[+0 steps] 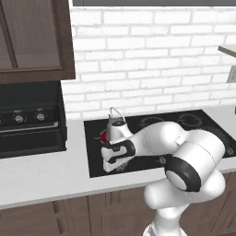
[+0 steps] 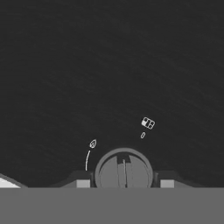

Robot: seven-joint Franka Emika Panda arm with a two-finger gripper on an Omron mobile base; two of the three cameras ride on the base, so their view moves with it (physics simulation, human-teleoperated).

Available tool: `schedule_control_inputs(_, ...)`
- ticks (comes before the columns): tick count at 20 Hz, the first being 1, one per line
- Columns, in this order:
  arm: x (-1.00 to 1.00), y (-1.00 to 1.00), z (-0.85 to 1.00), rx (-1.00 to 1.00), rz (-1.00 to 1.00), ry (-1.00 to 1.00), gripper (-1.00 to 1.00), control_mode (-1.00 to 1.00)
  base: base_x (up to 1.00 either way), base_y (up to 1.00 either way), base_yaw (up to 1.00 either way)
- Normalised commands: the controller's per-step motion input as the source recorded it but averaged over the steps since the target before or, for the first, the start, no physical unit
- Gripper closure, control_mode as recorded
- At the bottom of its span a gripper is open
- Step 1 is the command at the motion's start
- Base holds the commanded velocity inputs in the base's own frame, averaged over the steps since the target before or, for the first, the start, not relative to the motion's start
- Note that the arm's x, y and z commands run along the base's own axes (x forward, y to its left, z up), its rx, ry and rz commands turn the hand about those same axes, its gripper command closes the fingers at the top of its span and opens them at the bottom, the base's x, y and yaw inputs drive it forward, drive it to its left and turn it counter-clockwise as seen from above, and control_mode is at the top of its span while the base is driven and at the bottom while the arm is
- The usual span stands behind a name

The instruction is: Pick the kettle from the counter and place it on a stove burner. Then turn the burner on.

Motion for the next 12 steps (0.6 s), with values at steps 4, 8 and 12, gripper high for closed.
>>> schedule_control_inputs(4,0.00,-0.06,-0.23,0.02,0.51,0.00,1.00,-1.00,0.00,0.00,0.00)
schedule_control_inputs(8,-0.05,-0.10,-0.18,0.02,0.50,0.00,1.00,-1.00,0.00,0.00,0.00)
schedule_control_inputs(12,-0.09,-0.13,-0.13,0.02,0.50,0.00,1.00,-1.00,0.00,0.00,0.00)
